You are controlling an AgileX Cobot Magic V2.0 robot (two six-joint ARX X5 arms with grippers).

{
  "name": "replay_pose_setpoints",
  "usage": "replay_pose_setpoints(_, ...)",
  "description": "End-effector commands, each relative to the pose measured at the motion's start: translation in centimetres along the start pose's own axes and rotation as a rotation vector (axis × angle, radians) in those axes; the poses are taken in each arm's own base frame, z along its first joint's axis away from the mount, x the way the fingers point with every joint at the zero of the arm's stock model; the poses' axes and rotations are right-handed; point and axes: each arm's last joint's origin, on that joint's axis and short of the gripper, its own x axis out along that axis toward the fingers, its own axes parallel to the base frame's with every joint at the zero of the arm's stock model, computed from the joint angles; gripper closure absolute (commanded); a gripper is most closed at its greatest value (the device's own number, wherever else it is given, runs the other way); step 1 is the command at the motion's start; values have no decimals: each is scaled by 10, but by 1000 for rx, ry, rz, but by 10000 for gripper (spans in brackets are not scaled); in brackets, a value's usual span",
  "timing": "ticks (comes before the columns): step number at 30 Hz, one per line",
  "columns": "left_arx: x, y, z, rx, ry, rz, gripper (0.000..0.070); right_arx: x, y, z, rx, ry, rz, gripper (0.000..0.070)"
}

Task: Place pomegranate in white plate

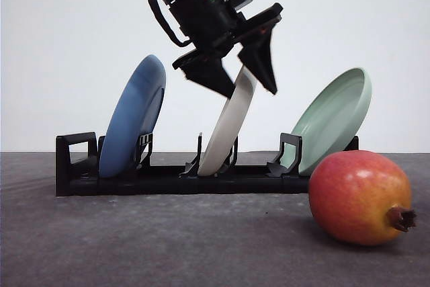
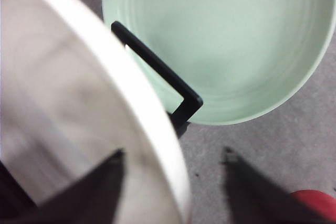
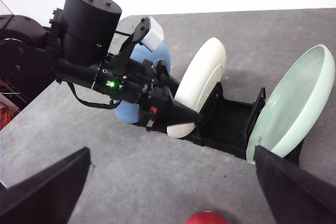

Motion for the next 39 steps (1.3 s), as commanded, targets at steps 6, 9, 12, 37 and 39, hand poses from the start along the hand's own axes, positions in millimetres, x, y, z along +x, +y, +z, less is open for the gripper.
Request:
replay_pose_setpoints(6,2,-9,3,31,2,-13,700,-1,2,4,0,-12,6,68)
replay_pose_setpoints(9,3,-12,2,34,9,-11,700,-1,2,4,0,-12,6,68)
replay_pose_setpoints(12,1,-13,5,36,3,-11,700,-1,2,4,0,-12,6,68)
replay_pose_setpoints(37,-172,-76,40,107,-95,-42,700,-1,2,4,0,-12,6,68)
replay_pose_setpoints(39,-192,-87,32,132,-80,-56,700,-1,2,4,0,-12,6,68)
